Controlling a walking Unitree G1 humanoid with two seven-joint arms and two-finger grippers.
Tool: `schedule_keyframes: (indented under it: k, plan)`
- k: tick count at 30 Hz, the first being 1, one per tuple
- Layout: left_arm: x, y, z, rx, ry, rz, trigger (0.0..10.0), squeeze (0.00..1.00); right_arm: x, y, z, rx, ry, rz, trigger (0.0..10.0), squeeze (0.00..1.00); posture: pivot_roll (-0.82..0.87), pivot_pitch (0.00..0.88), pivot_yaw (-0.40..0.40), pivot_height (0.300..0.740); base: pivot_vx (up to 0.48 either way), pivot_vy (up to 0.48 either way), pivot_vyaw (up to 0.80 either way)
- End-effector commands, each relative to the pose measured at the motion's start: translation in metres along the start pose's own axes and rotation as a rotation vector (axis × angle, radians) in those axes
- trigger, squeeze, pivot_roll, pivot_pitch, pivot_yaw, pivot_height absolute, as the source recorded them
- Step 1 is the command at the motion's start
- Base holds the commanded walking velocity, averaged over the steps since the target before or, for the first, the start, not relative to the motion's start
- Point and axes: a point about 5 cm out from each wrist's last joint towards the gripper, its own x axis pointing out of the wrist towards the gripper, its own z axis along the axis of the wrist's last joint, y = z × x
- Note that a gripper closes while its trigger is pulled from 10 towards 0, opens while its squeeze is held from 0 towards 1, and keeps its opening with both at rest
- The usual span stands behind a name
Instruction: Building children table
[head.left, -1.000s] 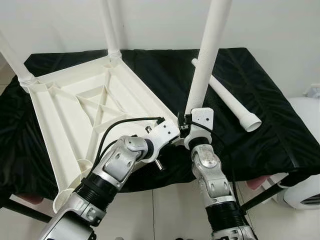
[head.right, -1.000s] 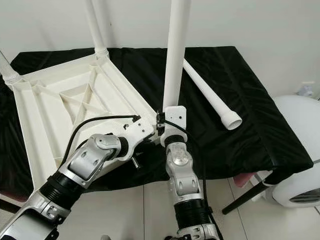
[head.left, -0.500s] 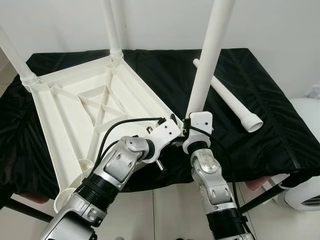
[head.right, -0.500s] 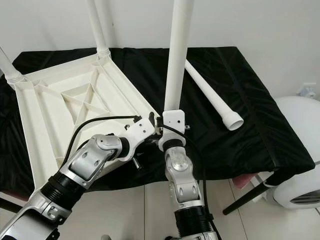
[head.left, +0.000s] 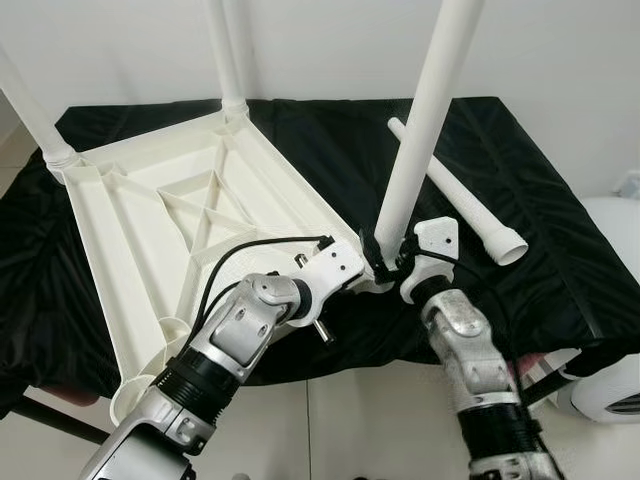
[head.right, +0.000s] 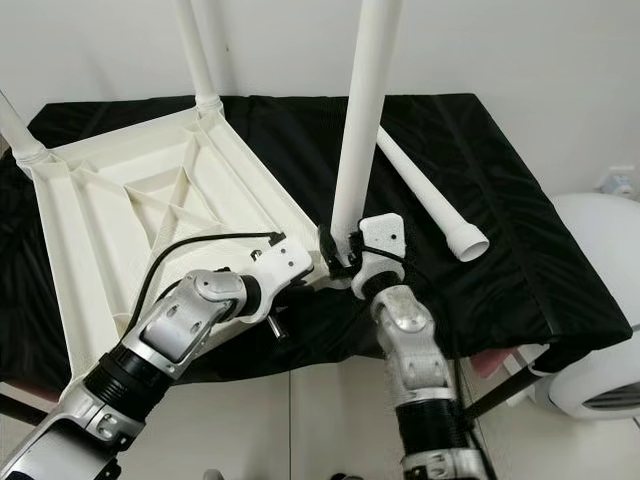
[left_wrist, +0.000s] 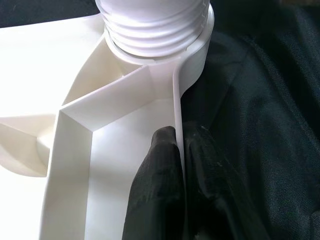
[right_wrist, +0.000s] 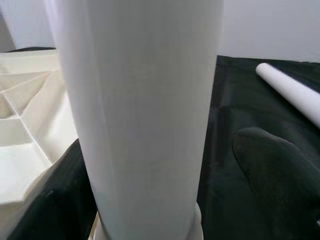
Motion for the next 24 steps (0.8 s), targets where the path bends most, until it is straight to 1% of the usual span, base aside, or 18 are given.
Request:
schedule_keyframes:
  k: [1,2,4,6,7,9,11,12,13,14,15,17,18,20,24]
  plan:
    - [0.003,-0.004,-0.008,0.016,0.037,-0.009,10.0,0.00,0.000,-0.011,-0.002,0.014,0.014,0.074,10.0,0.00,-0.10,0.091,0.029,0.740,0.000,0.000,0.00]
    - [0.003,-0.004,-0.008,0.016,0.037,-0.009,10.0,0.00,0.001,-0.016,-0.001,0.028,0.021,0.125,10.0,0.00,-0.10,0.092,0.033,0.740,0.000,0.000,0.00]
    - [0.003,-0.003,-0.008,0.017,0.037,-0.009,10.0,0.00,0.004,-0.021,0.000,0.034,0.028,0.183,10.0,0.00,-0.10,0.094,0.036,0.740,0.000,0.000,0.00]
    - [0.003,-0.003,-0.008,0.017,0.037,-0.009,10.0,0.00,0.005,-0.022,0.001,0.032,0.031,0.197,10.0,0.00,-0.10,0.094,0.036,0.740,0.000,0.000,0.00]
    - [0.002,-0.003,-0.007,0.018,0.037,-0.008,10.0,0.00,0.007,-0.023,0.002,0.042,0.035,0.243,10.0,0.00,-0.10,0.096,0.039,0.740,0.000,0.000,0.00]
    - [0.002,-0.003,-0.007,0.018,0.037,-0.008,10.0,0.00,0.007,-0.023,0.002,0.042,0.035,0.243,10.0,0.00,-0.10,0.096,0.039,0.740,0.000,0.000,0.00]
    - [0.002,-0.001,-0.006,0.018,0.036,-0.005,10.0,0.00,0.010,-0.024,0.001,0.042,0.053,0.353,10.0,0.00,-0.10,0.101,0.044,0.740,0.000,0.000,0.00]
    - [0.002,-0.001,-0.006,0.018,0.036,-0.005,10.0,0.00,0.010,-0.024,0.001,0.042,0.053,0.353,10.0,0.00,-0.10,0.101,0.044,0.740,0.000,0.000,0.00]
    - [0.002,-0.001,-0.006,0.018,0.035,-0.004,10.0,0.00,0.012,-0.024,0.000,0.040,0.068,0.416,10.0,0.00,-0.10,0.104,0.045,0.740,0.000,0.000,0.00]
    - [0.002,-0.001,-0.006,0.018,0.035,-0.004,10.0,0.00,0.012,-0.024,0.000,0.040,0.068,0.416,10.0,0.00,-0.10,0.104,0.045,0.740,0.000,0.000,0.00]
    - [0.002,0.000,-0.006,0.018,0.035,-0.003,10.0,0.00,0.013,-0.025,0.000,0.027,0.081,0.469,10.0,0.00,-0.09,0.102,0.045,0.740,0.000,0.000,0.00]
    - [0.002,0.000,-0.006,0.018,0.035,-0.003,10.0,0.00,0.013,-0.025,0.000,0.027,0.081,0.469,10.0,0.00,-0.09,0.102,0.045,0.740,0.000,0.000,0.00]
    - [0.002,-0.001,-0.006,0.017,0.036,-0.003,10.0,0.00,0.017,-0.029,-0.001,0.020,0.105,0.523,10.0,0.00,-0.09,0.097,0.044,0.740,0.000,0.000,0.00]
    - [0.002,-0.001,-0.006,0.017,0.036,-0.003,10.0,0.00,0.017,-0.029,-0.001,0.020,0.105,0.523,10.0,0.00,-0.09,0.097,0.044,0.740,0.000,0.000,0.00]
    - [0.002,-0.001,-0.006,0.018,0.036,-0.004,10.0,0.00,0.022,-0.033,0.000,0.004,0.121,0.573,10.0,0.00,-0.09,0.087,0.043,0.740,0.000,0.000,0.00]
